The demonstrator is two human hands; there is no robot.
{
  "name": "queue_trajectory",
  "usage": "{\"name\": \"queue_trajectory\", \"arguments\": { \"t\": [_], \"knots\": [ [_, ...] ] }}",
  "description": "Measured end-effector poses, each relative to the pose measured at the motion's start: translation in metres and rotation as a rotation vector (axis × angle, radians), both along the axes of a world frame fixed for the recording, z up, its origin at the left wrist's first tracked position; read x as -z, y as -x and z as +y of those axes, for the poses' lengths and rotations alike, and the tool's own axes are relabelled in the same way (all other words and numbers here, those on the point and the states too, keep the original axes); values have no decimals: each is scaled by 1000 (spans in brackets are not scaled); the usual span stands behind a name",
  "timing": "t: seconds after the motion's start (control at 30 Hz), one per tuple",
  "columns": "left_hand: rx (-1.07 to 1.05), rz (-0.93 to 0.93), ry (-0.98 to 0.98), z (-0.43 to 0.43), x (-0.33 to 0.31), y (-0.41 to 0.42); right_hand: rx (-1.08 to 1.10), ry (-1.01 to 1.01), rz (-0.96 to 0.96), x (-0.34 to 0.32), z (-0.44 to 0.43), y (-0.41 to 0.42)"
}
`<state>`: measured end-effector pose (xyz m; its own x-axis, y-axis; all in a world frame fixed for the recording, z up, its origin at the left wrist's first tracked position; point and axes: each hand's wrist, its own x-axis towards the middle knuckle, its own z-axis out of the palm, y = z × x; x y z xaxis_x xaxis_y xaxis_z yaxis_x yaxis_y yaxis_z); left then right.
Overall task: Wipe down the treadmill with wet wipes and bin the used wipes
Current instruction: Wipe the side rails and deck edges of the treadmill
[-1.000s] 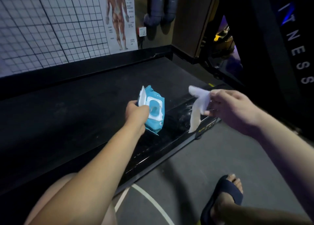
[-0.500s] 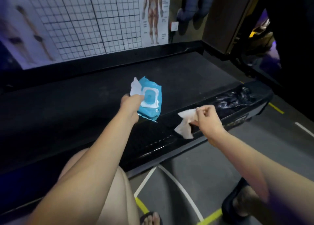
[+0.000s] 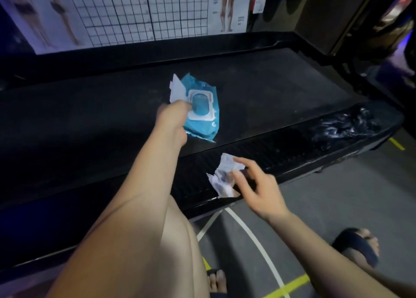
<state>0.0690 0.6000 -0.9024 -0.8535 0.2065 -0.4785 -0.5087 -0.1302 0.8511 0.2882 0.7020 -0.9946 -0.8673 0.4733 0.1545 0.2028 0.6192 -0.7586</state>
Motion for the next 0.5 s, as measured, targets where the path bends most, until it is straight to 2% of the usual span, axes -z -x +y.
{"name": "queue_trajectory", "arguments": {
  "t": [0.07,0.13,0.2,0.27,0.37,0.5],
  "knots": [
    [9,4,-5,6,0,1,40,-92,-16,4,6,10],
    [33,-13,-2,13,2,0,-9,-141,-150,19,0,24],
    [62,-28,12,19,6,-2,-67,-321,-299,42,-18,36],
    [84,-29,23,25,9,-5,-31,-460,-456,58,-36,50],
    [101,-7,8,32,13,-5,113,-417,-600,59,-42,78],
    [124,7,8,32,11,-10,140,-376,-760,52,-27,107]
  ]
}}
